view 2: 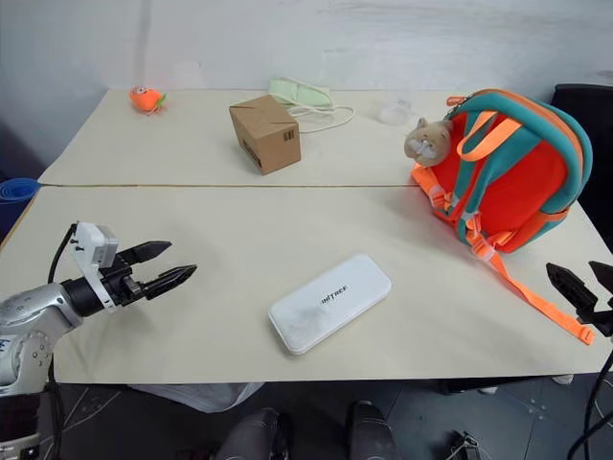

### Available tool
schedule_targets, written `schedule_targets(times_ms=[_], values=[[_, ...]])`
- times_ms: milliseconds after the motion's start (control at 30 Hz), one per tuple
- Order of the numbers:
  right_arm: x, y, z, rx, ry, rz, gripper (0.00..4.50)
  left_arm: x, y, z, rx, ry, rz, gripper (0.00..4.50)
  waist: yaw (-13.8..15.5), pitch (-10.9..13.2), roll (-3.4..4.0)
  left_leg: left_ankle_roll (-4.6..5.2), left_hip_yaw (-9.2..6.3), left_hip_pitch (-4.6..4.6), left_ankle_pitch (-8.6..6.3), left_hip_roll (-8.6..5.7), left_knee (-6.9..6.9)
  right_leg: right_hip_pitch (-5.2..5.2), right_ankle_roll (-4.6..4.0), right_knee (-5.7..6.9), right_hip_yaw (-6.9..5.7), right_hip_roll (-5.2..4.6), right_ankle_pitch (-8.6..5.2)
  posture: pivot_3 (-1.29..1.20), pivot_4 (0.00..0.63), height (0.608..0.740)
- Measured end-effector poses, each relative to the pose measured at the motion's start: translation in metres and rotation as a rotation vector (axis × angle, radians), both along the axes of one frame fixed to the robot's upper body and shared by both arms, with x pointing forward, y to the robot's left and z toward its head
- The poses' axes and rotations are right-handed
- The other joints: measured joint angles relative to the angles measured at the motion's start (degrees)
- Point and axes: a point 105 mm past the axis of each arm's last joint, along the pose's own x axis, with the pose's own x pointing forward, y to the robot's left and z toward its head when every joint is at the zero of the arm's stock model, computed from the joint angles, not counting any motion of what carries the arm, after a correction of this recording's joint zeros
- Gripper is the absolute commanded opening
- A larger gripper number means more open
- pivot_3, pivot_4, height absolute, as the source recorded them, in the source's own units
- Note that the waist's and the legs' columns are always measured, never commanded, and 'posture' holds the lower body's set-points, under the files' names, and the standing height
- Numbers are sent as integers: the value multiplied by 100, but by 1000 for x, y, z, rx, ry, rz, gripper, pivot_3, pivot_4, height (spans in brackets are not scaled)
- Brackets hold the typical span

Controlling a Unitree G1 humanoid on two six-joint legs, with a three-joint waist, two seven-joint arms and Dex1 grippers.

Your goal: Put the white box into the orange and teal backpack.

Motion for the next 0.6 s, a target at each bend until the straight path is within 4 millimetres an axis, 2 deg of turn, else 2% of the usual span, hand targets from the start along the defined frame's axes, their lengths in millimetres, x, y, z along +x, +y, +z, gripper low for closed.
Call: schedule_targets(times_ms=[233,467,500,567,600], values=[[0,10,-3,-26,21,44,4486,-4,-12,-2,4,17,-32,4500,-4,0,0,-13,4,2,1,6,0,0,-2,0,4,6,-1,0,150,740],[5,15,0,-31,12,61,4486,-2,-13,0,10,8,-25,4500,-2,0,0,-15,4,3,0,7,0,0,-3,-1,9,7,-2,0,150,740],[6,18,-2,-34,18,77,4486,-3,-13,1,13,9,-35,4500,-2,0,0,-15,4,3,0,8,0,0,-4,-1,11,7,-2,0,150,740],[9,34,-4,-59,34,137,4500,-8,-19,1,54,14,-92,4113,-13,0,0,-17,5,3,-1,9,-2,-3,-6,0,17,7,-3,0,150,740],[12,49,-6,-78,39,196,4106,-14,-27,-1,98,24,-160,3925,-29,0,1,-20,6,5,-3,13,-2,-1,-8,-1,25,10,-4,0,150,740]])
